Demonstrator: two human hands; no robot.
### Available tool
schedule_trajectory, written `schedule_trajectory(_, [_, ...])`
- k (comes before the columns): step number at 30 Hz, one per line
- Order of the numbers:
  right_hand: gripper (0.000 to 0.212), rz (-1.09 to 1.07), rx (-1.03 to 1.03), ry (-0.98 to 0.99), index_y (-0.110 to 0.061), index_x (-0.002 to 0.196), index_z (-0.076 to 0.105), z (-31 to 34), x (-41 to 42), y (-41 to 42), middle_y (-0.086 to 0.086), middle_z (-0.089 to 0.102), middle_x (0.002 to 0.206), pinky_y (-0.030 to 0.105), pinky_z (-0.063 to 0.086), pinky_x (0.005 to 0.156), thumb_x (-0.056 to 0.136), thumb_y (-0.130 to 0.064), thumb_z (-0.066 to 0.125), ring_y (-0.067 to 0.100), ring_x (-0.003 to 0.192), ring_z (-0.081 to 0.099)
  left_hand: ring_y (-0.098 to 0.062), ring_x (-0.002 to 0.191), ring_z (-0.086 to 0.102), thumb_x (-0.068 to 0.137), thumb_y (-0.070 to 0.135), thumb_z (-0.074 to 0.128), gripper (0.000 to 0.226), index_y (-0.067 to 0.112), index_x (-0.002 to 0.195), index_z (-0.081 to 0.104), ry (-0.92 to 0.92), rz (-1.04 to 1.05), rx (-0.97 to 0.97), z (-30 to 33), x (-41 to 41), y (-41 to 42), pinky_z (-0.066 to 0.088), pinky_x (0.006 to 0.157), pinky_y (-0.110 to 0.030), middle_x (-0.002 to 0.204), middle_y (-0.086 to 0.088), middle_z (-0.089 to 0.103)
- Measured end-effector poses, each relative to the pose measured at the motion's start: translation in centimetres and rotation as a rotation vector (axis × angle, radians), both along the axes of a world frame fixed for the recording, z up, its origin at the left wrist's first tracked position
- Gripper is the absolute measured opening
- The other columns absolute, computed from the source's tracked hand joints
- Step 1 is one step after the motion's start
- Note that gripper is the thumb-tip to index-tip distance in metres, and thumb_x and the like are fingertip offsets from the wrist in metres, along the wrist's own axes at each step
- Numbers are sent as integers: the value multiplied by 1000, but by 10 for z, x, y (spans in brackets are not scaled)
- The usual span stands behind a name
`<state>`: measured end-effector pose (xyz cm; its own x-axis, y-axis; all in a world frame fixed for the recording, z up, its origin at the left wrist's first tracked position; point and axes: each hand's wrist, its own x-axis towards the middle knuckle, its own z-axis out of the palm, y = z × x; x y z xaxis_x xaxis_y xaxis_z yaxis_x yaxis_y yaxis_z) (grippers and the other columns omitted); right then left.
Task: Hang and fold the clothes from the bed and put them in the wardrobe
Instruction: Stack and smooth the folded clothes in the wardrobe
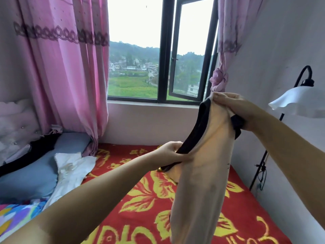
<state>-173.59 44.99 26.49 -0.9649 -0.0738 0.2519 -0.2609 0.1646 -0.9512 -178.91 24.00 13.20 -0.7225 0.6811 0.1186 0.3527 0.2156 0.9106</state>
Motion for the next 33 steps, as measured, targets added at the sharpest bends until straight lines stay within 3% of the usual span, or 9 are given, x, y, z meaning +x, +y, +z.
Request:
schedule_trajectory(4, [15, -96, -118, -23, -22, 83, 75, -7, -5, 13, -3, 73, 76, 20, 54, 54, 78, -34, 70, 8, 64, 68, -14, 77, 58, 84, 27, 73, 25, 7, 96, 63, 34, 45, 61, 3, -1, -17, 49, 75, -35, 84, -1, 63])
schedule_trajectory(8, [15, -164, -143, -29, -21, 96, 72, -12, -11, 17, -2, 72, 79, 21, 56, 58, 88, -31, 64, 9, 64, 66, -8, 77, 62, 83, 28, 73, 17, 17, 94, 67, 104, 68, -145, 16, -10, -45, 52, 72, -28, 83, 6, 66])
schedule_trajectory(12, [19, -221, -42, -45, -20, 102, 69, -22, -7, 29, -1, 68, 79, 19, 54, 50, 90, -32, 61, 8, 57, 64, -18, 80, 66, 83, 27, 72, 18, 13, 93, 72, 14, 150, -288, 28, -33, -103, 55, 79, -40, 89, -5, 71])
schedule_trajectory(17, [33, -176, 77, -52, -15, 100, 72, -35, 1, 39, 4, 70, 78, 19, 54, 52, 78, -39, 65, 10, 59, 64, -18, 73, 63, 83, 36, 69, 27, 11, 92, 70, -53, 269, -47, 36, -43, -139, 52, 69, -30, 83, -6, 69])
schedule_trajectory(22, [47, -107, 183, -134, -13, 100, 73, -38, 4, 43, 6, 68, 79, 23, 53, 53, 68, -47, 71, 17, 65, 60, -13, 64, 66, 86, 39, 59, 25, 17, 88, 70, 192, 384, 125, 50, -38, -139, 55, 60, -19, 72, 2, 72])
schedule_trajectory(26, [32, 59, -1, -142, -16, 88, 76, -35, 10, 42, 2, 68, 73, 21, 54, 52, 72, -43, 71, 11, 58, 63, 1, 61, 64, 87, 52, 57, 29, 28, 90, 73, 355, 521, 231, 70, -36, -145, 47, 54, -10, 70, 12, 71])
schedule_trajectory(28, [24, -10, -96, -139, -15, 87, 76, -34, 6, 34, 3, 70, 72, 22, 54, 52, 80, -36, 67, 12, 57, 65, 1, 61, 64, 86, 50, 62, 22, 32, 88, 74, 246, 530, 220, 78, -38, -144, 47, 51, -11, 73, 11, 72])
schedule_trajectory(31, [18, -236, -216, -263, -7, 96, 65, -39, -12, 12, 7, 66, 61, 22, 53, 47, 95, -24, 58, 15, 48, 63, -8, 60, 67, 86, 45, 64, 29, 17, 94, 70, -33, 577, 126, 82, -40, -132, 51, 51, -19, 81, -4, 70])
schedule_trajectory(33, [15, -311, -280, -317, -7, 102, 60, -41, -23, -8, 9, 64, 71, 28, 55, 67, 99, -19, 51, 20, 59, 62, -6, 47, 62, 95, 29, 58, 21, 8, 95, 63, -154, 619, 133, 81, -37, -116, 48, 43, -18, 69, -4, 67])
